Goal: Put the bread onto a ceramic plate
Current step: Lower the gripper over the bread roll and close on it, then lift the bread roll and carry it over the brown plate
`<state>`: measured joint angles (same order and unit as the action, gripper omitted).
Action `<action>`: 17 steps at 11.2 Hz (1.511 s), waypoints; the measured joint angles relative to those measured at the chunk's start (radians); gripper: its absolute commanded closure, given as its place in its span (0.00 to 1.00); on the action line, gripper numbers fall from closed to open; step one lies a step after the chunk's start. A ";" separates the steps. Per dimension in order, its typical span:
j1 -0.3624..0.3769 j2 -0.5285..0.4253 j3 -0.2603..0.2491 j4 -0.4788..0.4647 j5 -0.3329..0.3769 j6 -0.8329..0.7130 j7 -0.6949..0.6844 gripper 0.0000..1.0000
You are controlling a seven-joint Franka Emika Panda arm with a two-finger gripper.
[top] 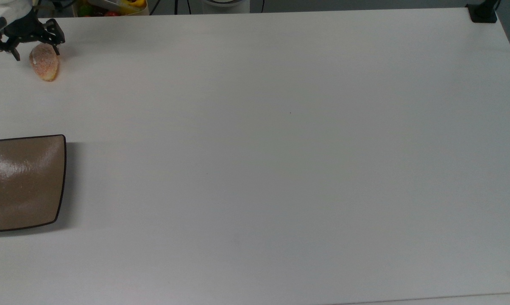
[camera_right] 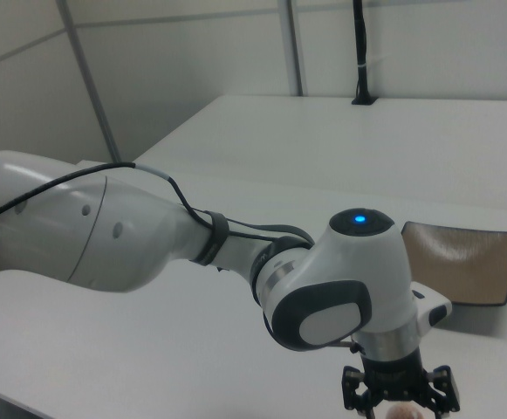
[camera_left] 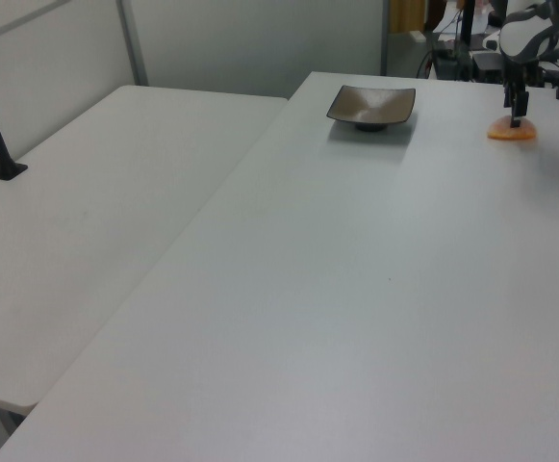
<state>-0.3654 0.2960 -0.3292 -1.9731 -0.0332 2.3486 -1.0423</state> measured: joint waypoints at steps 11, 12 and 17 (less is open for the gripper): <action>-0.010 0.025 0.000 -0.023 -0.047 0.034 -0.009 0.86; -0.010 0.025 0.000 -0.023 -0.047 0.033 -0.009 0.87; 0.009 -0.013 0.001 0.061 -0.045 -0.133 -0.008 0.87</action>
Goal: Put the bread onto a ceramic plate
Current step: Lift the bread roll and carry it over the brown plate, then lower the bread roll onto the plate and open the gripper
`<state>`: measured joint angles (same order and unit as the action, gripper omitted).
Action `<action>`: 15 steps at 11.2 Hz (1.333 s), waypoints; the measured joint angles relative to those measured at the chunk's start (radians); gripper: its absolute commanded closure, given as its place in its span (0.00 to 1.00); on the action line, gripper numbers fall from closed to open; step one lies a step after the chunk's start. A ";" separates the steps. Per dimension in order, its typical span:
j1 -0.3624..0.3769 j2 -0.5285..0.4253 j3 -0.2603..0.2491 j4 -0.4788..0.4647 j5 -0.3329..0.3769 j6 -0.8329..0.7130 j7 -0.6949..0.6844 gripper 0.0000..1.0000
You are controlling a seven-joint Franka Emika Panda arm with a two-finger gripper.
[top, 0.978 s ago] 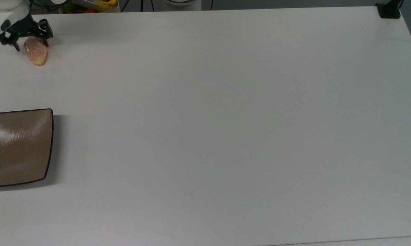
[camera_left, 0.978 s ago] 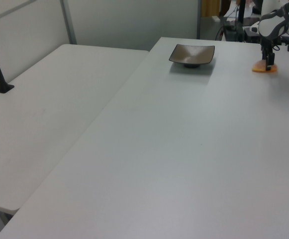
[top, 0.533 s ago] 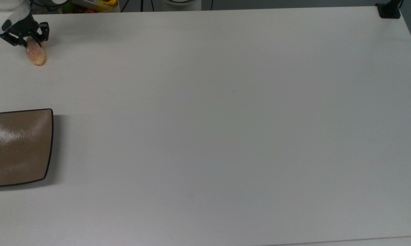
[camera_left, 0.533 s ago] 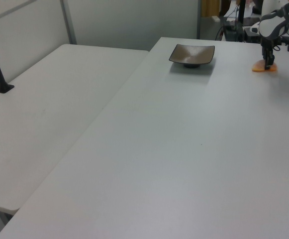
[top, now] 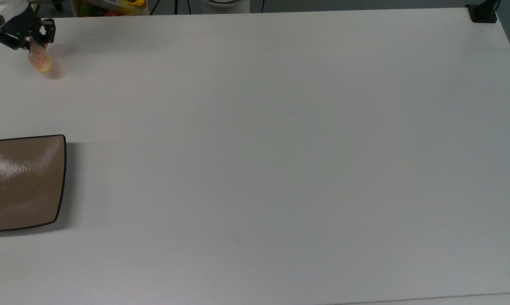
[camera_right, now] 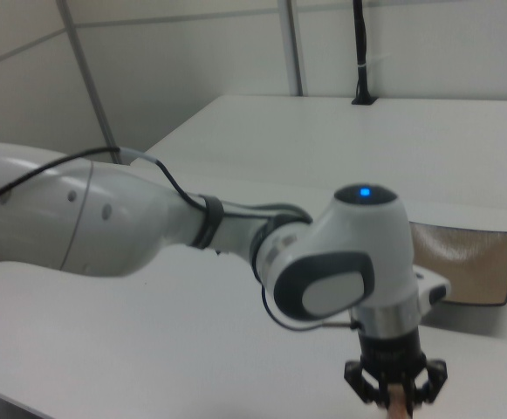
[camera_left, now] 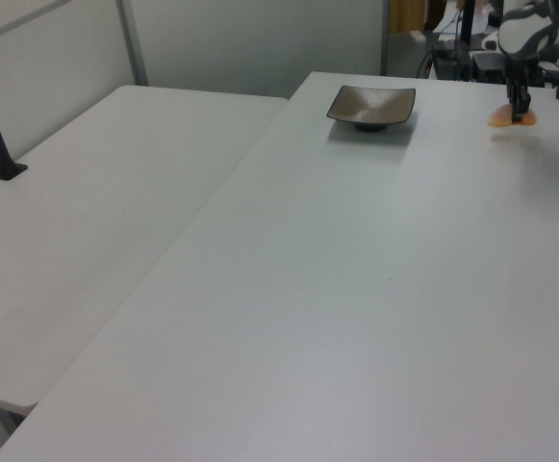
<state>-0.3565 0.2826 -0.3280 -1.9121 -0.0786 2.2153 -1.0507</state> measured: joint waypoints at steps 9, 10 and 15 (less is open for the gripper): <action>0.086 0.044 0.010 0.282 0.175 -0.075 0.241 0.86; 0.094 0.072 0.012 0.323 0.204 -0.075 0.273 0.86; 0.112 0.270 0.070 0.448 0.349 0.249 0.316 0.82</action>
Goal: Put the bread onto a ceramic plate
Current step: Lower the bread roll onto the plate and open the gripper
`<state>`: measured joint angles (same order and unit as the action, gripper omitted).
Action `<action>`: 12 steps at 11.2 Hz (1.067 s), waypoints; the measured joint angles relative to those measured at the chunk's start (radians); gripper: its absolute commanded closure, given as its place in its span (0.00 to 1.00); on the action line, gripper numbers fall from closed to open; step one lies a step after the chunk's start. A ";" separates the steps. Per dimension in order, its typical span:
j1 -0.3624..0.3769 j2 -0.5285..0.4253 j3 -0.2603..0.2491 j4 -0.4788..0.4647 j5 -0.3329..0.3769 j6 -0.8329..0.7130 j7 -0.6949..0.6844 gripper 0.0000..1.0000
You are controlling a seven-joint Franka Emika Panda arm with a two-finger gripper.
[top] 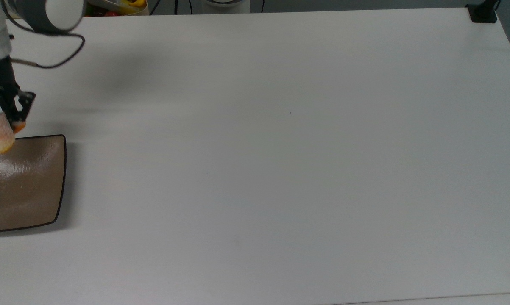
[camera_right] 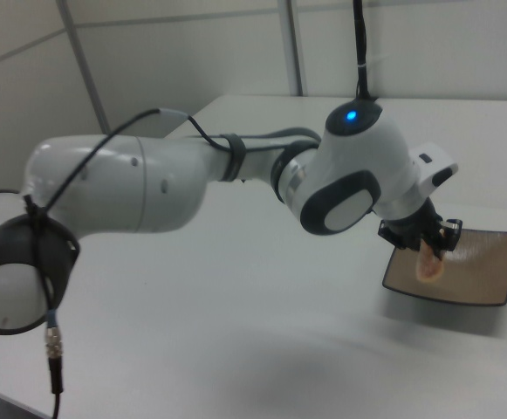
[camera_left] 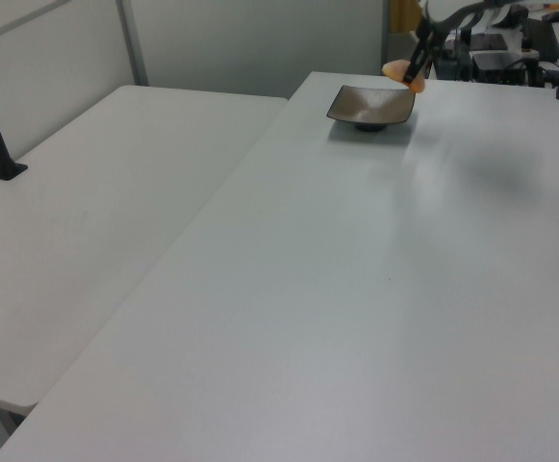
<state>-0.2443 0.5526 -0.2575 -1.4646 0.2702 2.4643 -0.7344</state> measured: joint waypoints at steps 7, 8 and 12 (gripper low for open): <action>-0.002 0.219 0.071 0.100 0.002 0.293 0.036 0.53; -0.002 0.232 0.072 0.106 0.002 0.313 0.039 0.39; -0.002 0.249 0.073 0.116 0.002 0.335 0.049 0.00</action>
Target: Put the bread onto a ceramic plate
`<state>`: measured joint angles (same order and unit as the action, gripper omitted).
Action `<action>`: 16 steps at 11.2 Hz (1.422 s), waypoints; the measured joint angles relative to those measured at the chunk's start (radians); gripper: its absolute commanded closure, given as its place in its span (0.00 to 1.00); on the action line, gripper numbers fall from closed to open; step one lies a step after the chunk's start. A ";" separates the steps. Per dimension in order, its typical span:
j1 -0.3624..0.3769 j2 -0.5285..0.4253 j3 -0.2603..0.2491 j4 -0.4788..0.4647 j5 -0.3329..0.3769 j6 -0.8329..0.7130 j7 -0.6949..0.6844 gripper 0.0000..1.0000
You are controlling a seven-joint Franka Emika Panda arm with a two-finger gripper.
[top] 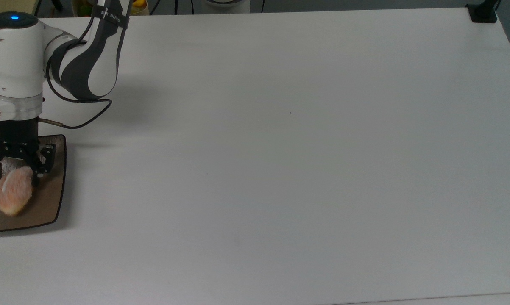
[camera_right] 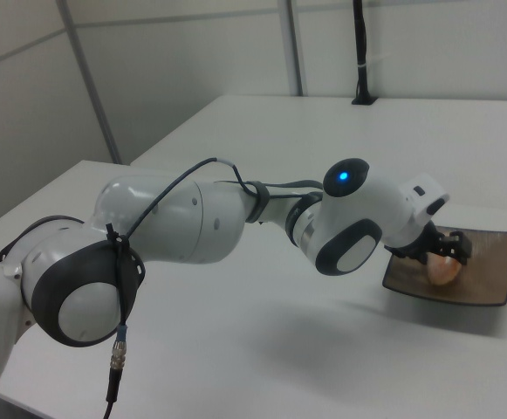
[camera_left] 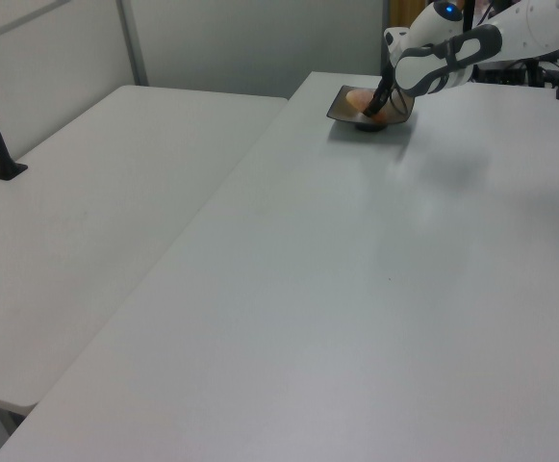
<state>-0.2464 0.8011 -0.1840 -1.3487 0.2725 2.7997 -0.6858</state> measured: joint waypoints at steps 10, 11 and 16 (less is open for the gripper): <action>-0.001 -0.029 0.003 0.000 0.000 0.031 0.004 0.00; -0.001 -0.061 0.003 -0.009 0.000 0.031 0.006 0.00; 0.009 -0.357 0.029 -0.060 0.002 -0.404 0.203 0.00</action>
<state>-0.2371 0.4439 -0.1553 -1.4086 0.2741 2.3953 -0.4827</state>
